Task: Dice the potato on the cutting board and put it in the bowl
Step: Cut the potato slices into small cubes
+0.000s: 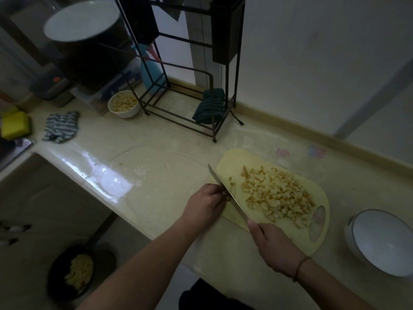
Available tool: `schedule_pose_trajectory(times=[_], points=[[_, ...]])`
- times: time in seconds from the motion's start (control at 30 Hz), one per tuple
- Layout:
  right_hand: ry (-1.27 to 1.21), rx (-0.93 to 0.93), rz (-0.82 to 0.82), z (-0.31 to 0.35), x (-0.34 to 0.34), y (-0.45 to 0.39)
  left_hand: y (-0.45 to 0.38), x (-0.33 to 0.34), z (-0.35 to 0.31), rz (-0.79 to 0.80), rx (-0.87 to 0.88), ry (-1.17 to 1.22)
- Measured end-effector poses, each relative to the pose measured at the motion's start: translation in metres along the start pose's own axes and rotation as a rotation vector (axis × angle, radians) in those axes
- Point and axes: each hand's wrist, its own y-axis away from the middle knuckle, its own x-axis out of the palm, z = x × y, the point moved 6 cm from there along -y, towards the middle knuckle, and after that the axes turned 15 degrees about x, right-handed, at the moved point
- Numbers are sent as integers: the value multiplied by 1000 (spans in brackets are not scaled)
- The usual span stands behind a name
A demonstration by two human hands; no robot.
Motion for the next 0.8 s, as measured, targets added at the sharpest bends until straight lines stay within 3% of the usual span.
schedule_pose_trajectory(times=[0.33,0.5,0.53,0.6,0.67,0.7,0.8], points=[[-13,-17,-38,10,5,0,3,-14,-7,-140,-63,96],[-35,-23,-70,11,6,6,4,-70,-13,-455,-91,-80],[-47,-24,-75,11,5,7,-8,-81,-22,-451,-16,-79],[-77,-21,-76,9,5,9,-37,-91,-40,-254,185,-63],[-103,-28,-66,10,6,14,-58,-95,-44,-79,268,-111],[-124,-35,-51,11,6,16,-64,-99,-40,-91,226,-120],[-169,-74,-7,13,5,22,-63,-128,-18,-371,-165,-76]])
